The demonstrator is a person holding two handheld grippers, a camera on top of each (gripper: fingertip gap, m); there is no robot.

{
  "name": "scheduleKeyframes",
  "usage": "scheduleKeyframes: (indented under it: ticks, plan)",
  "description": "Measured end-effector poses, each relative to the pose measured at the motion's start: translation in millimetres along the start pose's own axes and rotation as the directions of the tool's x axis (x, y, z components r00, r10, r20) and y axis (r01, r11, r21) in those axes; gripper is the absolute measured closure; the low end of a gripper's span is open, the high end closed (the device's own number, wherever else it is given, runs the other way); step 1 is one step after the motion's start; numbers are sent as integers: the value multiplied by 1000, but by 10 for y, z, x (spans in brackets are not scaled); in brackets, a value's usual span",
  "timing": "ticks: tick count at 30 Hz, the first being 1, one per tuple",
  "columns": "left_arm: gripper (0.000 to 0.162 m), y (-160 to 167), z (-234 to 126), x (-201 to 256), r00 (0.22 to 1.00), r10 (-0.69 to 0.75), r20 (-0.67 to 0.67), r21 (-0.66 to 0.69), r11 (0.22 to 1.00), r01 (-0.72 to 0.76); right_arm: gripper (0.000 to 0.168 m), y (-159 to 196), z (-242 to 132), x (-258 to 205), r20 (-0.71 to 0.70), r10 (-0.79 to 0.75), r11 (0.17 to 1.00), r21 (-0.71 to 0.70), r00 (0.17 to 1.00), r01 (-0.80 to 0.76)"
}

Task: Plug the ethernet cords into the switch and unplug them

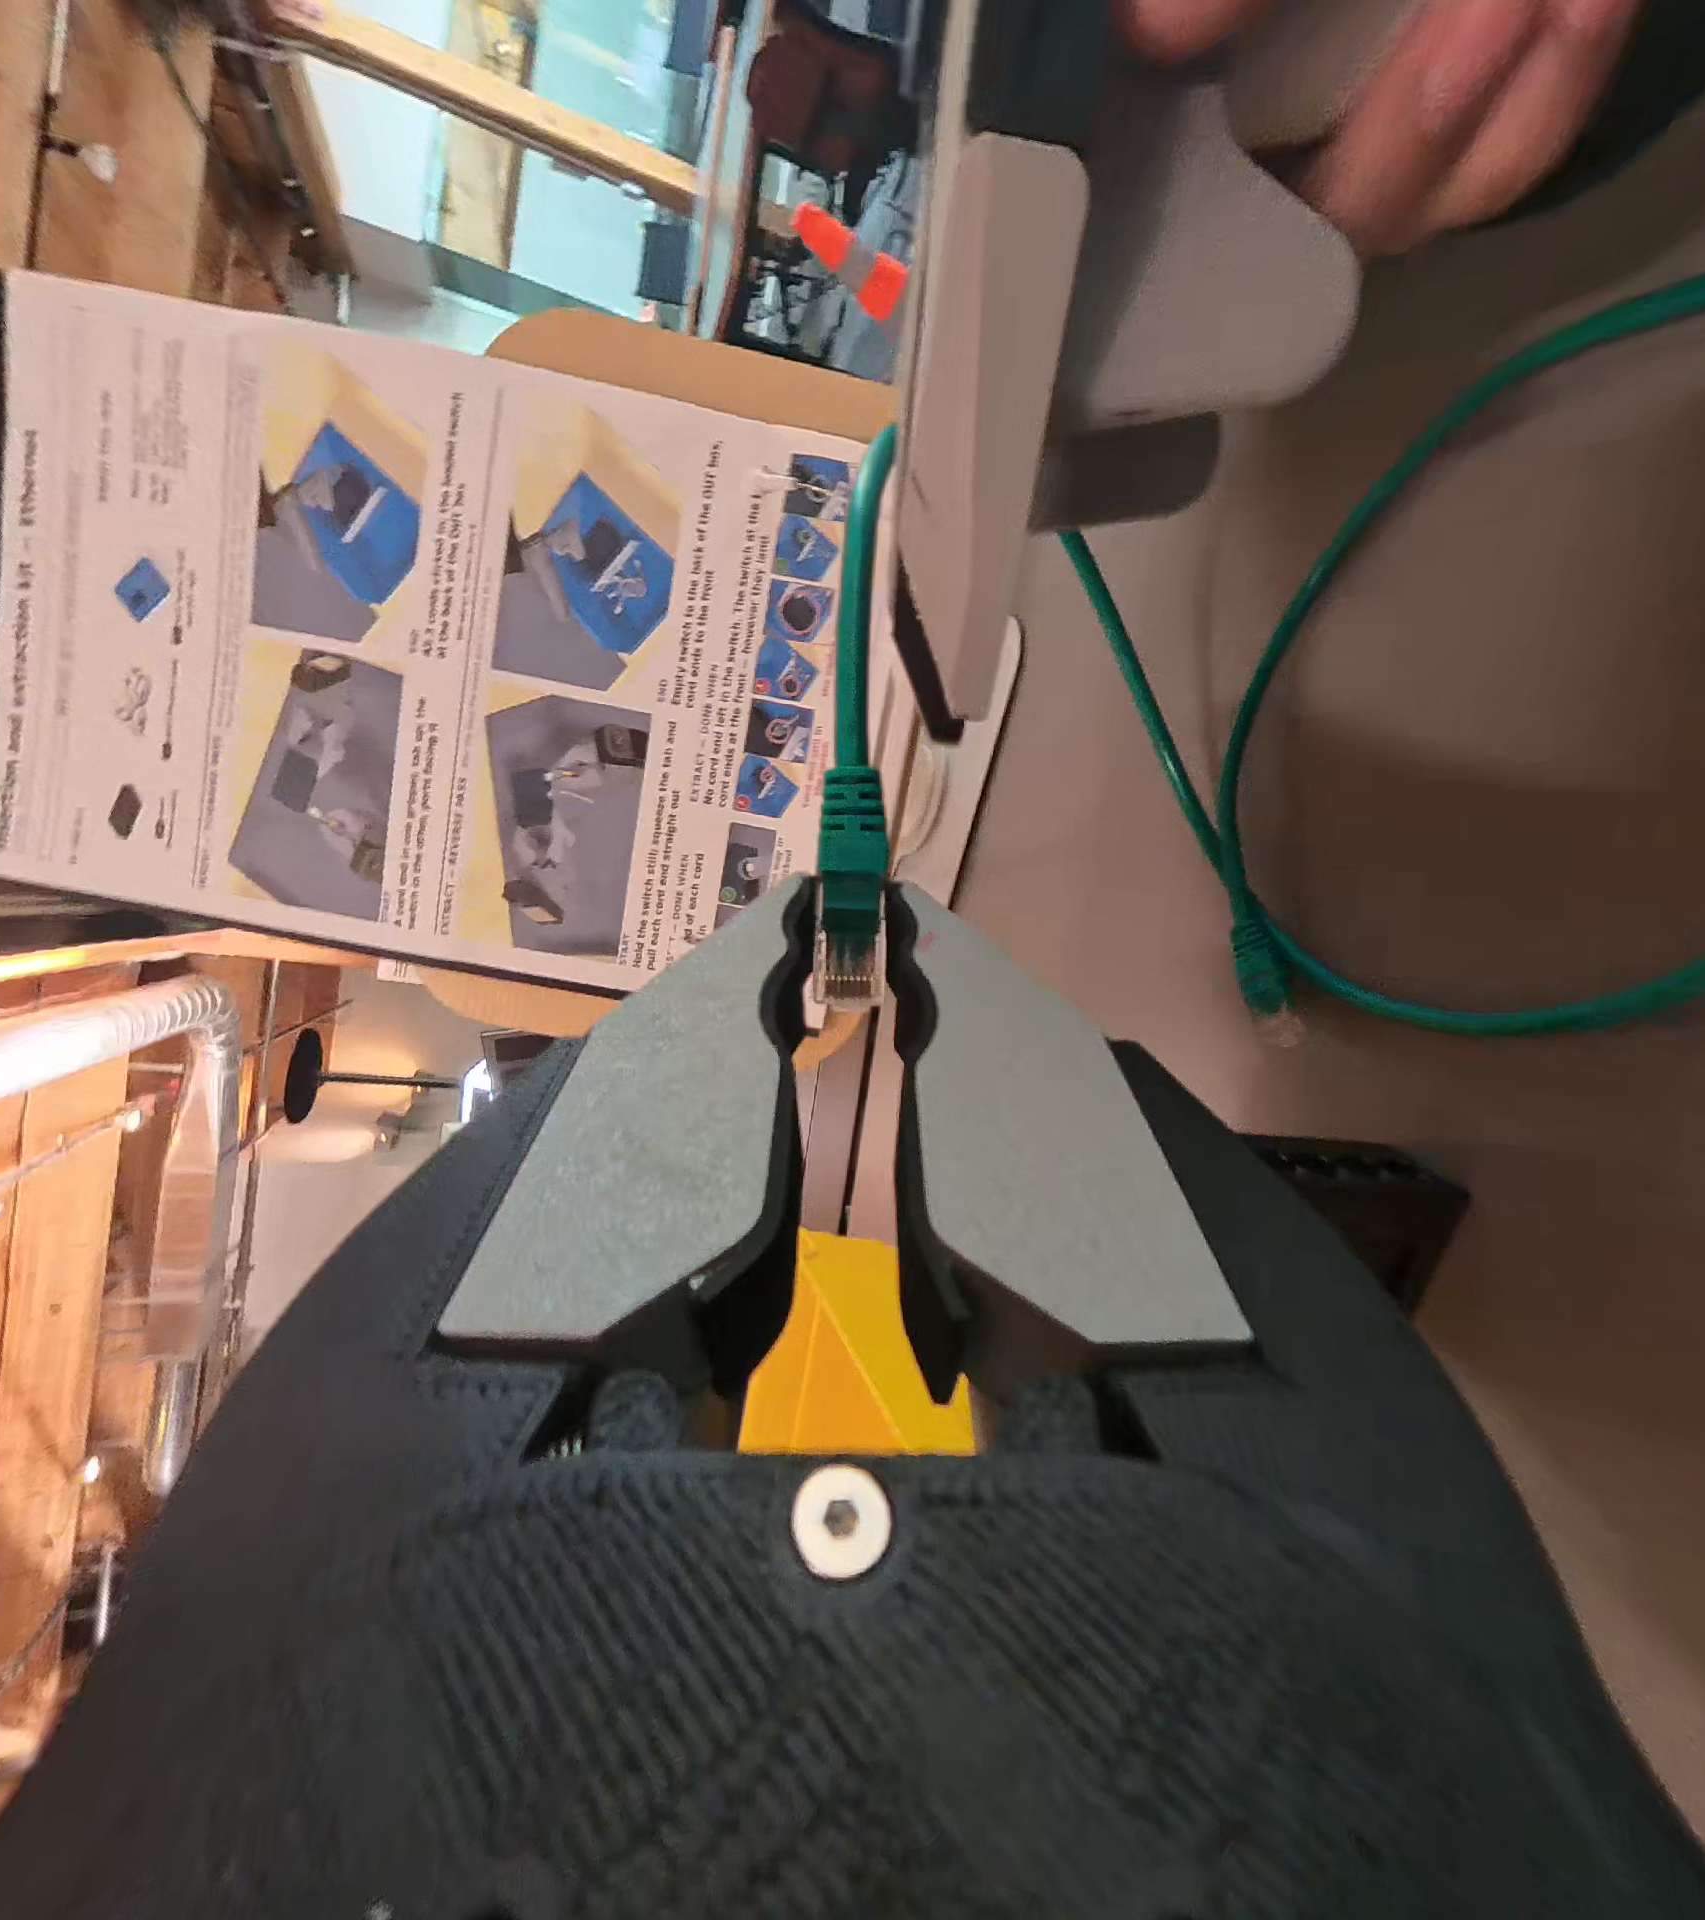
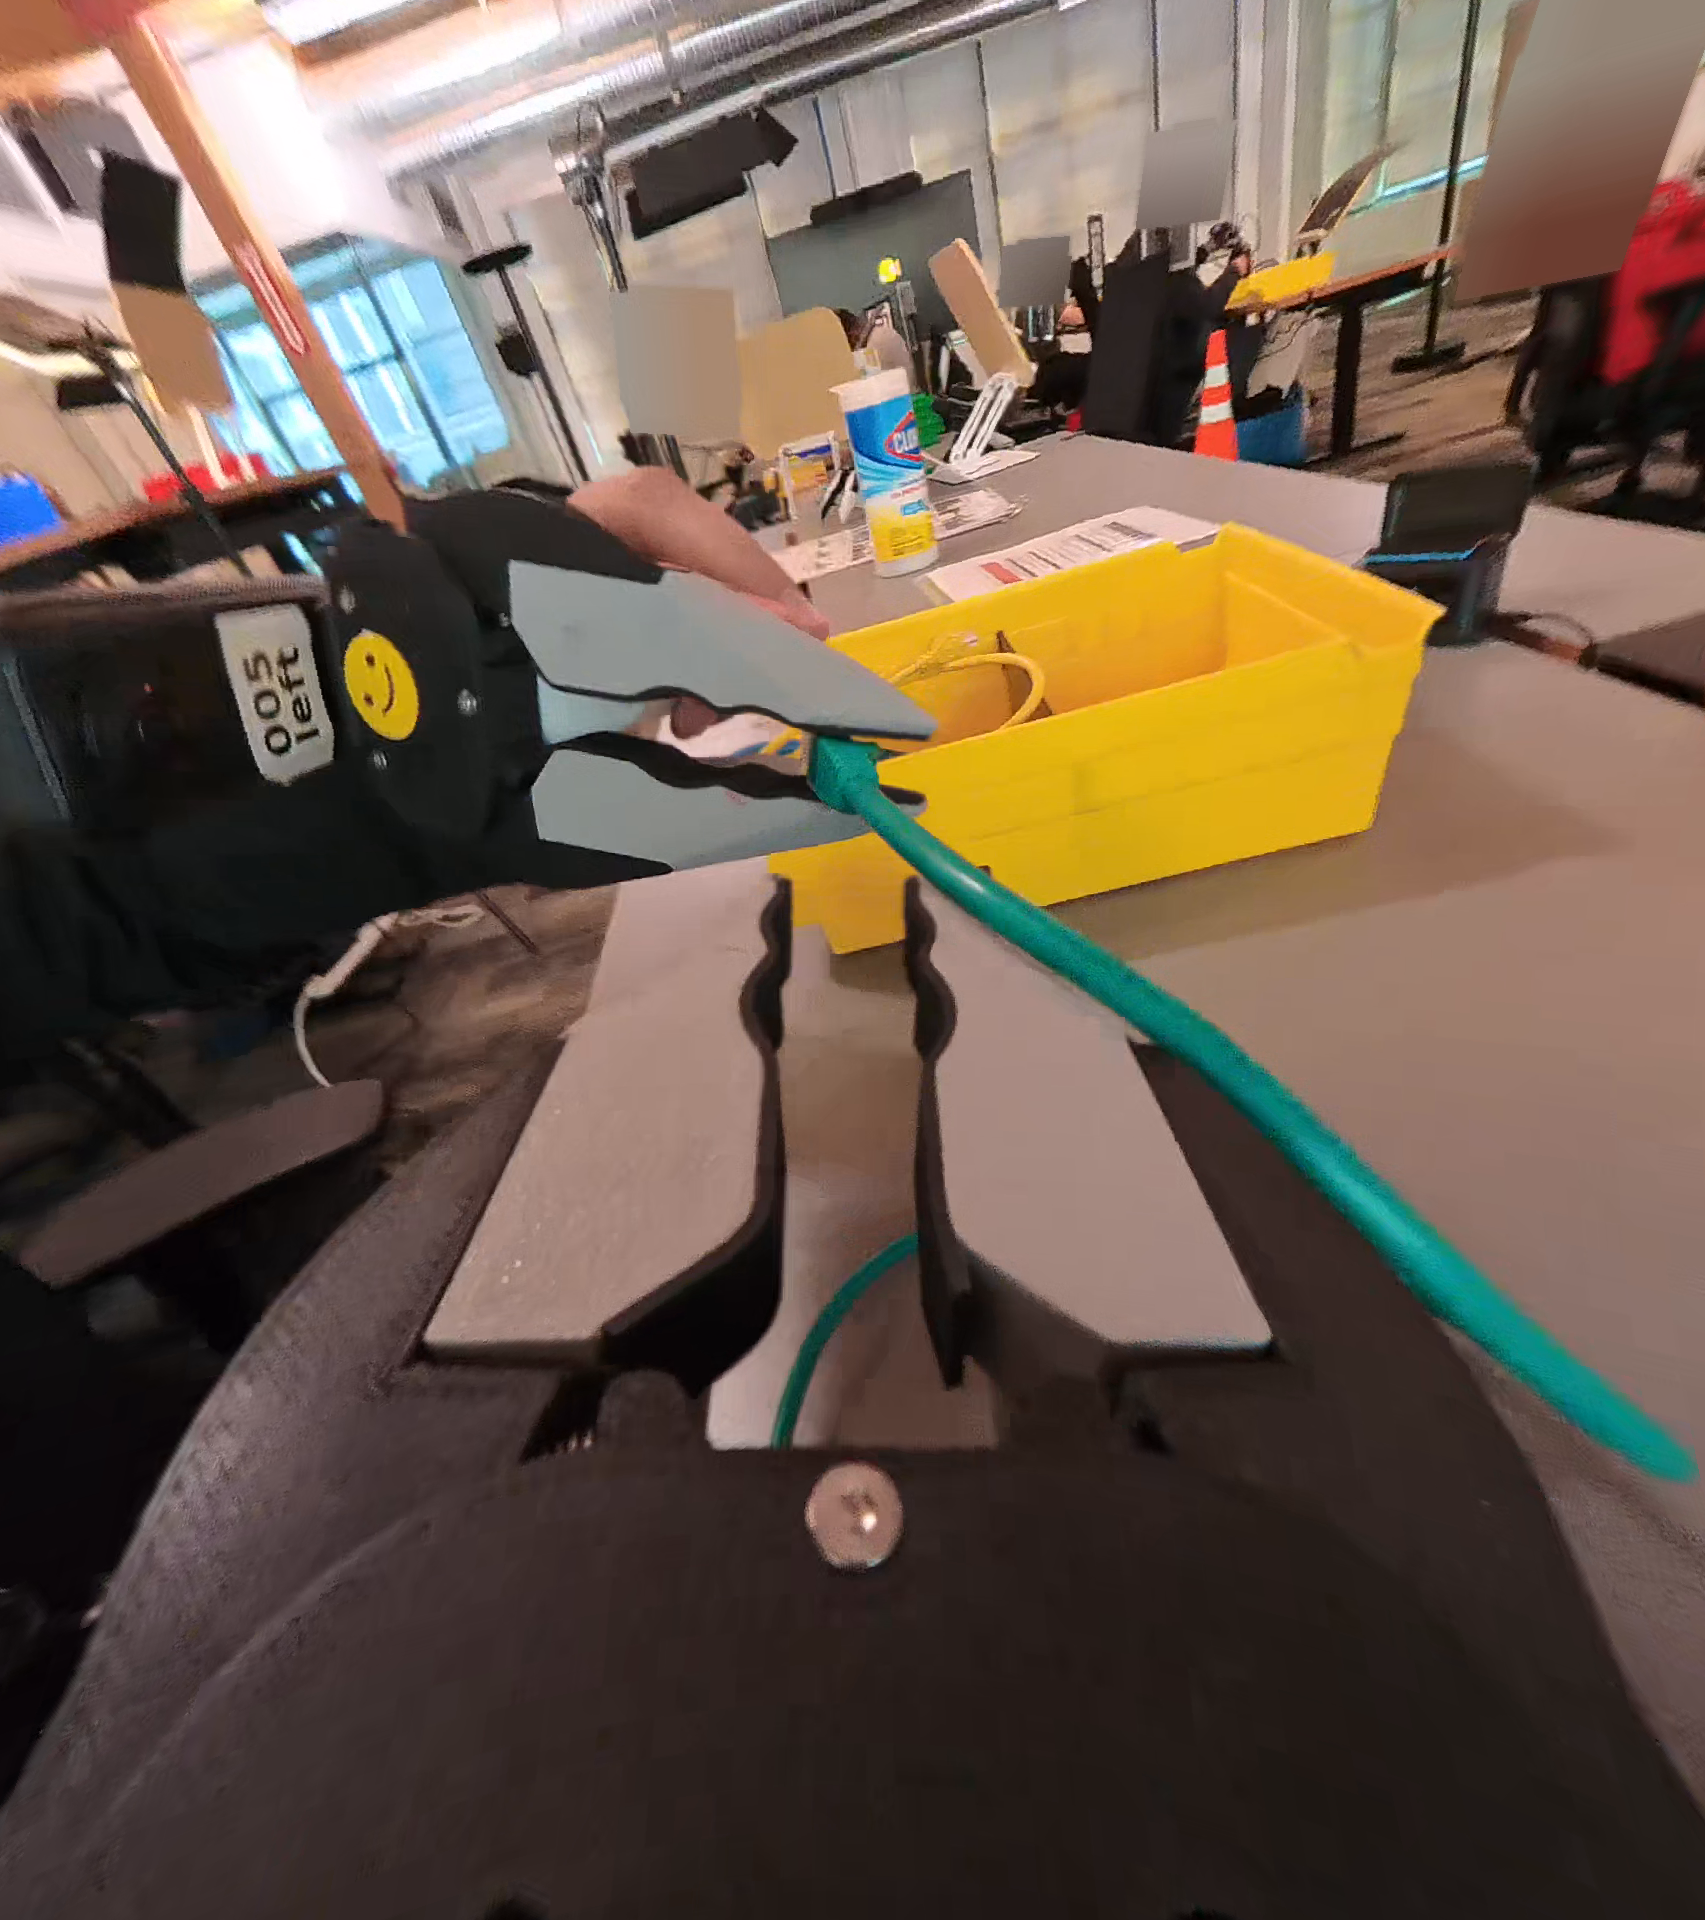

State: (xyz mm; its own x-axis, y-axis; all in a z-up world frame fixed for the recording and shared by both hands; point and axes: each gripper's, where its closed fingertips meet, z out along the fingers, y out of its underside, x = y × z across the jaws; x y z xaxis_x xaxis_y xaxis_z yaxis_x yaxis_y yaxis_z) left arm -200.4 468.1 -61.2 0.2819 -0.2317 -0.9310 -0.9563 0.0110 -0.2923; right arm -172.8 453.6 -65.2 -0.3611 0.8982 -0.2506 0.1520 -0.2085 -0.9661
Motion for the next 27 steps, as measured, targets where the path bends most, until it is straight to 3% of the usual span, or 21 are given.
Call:
scheduleKeyframes:
  ticks: [4,12,17,21,23,27]
  plan:
    - [151,12,35,22,996,-79,40,9,997,79,138,-59,27,110,-31,58,996,69,998,-56]
    - [151,-70,89,73,993,-98,71,29,995,97,160,-92,82,71,45,125,983,129,991,-130]
    - [151,-62,115,104,993,-105,56,21,994,104,163,-61,100,56,44,104,988,106,994,-108]
    - [145,-6,101,240,972,-219,-81,-12,976,219,163,19,122,121,-10,71,996,61,997,-70]
    - [129,33,32,349,937,-278,-213,-47,960,275,163,34,101,145,-30,41,998,55,999,-39]
    - [121,338,-82,457,888,-292,-355,-186,953,239,164,41,82,157,-55,-11,999,40,998,13]
